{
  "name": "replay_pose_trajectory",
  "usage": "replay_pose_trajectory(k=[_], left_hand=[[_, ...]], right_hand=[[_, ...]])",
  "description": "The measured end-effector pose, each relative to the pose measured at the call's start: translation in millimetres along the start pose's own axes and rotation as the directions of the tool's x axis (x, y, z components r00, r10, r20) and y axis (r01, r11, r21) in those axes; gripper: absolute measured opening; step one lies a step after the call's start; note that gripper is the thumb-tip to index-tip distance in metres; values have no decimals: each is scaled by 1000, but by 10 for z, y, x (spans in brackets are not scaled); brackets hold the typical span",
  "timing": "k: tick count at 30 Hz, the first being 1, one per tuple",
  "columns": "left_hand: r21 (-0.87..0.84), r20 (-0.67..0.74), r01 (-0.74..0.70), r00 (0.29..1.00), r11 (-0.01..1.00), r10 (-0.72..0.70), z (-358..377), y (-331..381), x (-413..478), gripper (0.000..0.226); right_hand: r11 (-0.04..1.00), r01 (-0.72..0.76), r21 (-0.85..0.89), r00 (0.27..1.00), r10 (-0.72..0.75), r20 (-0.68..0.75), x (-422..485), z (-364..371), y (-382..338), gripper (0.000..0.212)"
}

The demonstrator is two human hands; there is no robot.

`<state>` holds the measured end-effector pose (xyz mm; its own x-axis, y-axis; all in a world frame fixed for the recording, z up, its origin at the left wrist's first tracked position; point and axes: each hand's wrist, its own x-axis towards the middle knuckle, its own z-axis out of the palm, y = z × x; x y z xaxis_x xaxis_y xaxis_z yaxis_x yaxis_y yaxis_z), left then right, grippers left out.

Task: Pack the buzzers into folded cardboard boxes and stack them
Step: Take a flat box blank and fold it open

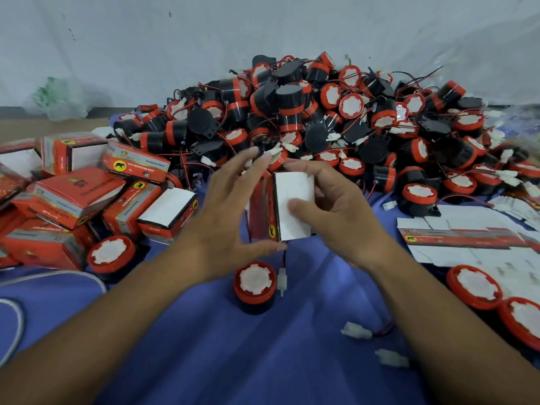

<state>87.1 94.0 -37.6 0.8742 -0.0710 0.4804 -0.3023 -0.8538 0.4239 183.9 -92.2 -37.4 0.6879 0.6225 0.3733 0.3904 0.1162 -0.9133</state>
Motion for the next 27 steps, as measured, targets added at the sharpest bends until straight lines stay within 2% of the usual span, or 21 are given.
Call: replay_pose_trajectory(k=[2,4,6,10,12,16,19,20,23,27], left_hand=[[-83,61,-54,996,995,59,44,-13,-24,106],[-100,11,-72,997,992,73,87,3,-40,98],[-100,-58,-36,998,994,31,76,50,-35,90],[-41,-152,-63,987,997,56,96,104,-38,85],[14,-166,-89,982,996,90,124,117,-51,84],[61,-210,-100,971,993,111,142,123,-56,83],[73,-244,-123,960,990,138,168,123,-60,82],[72,-248,-134,957,988,148,174,118,-60,82],[54,-261,-144,953,988,153,197,95,-60,81],[53,-286,-148,945,988,157,229,59,-69,82]], right_hand=[[999,-8,-36,998,11,60,-16,16,-24,47],[997,-37,-63,996,42,73,-33,50,-25,54],[997,-65,-50,996,68,57,-40,86,-22,60],[999,-45,-10,996,46,78,-30,100,-55,45],[998,-59,30,995,56,82,-39,125,-56,47],[968,-126,219,991,112,75,-33,155,-39,64],[947,-120,298,992,101,78,-26,173,-30,49],[943,-125,309,992,109,68,-27,185,-28,48],[942,-157,297,987,156,29,-27,200,-13,65],[940,-174,295,984,176,19,-33,204,-19,63]])
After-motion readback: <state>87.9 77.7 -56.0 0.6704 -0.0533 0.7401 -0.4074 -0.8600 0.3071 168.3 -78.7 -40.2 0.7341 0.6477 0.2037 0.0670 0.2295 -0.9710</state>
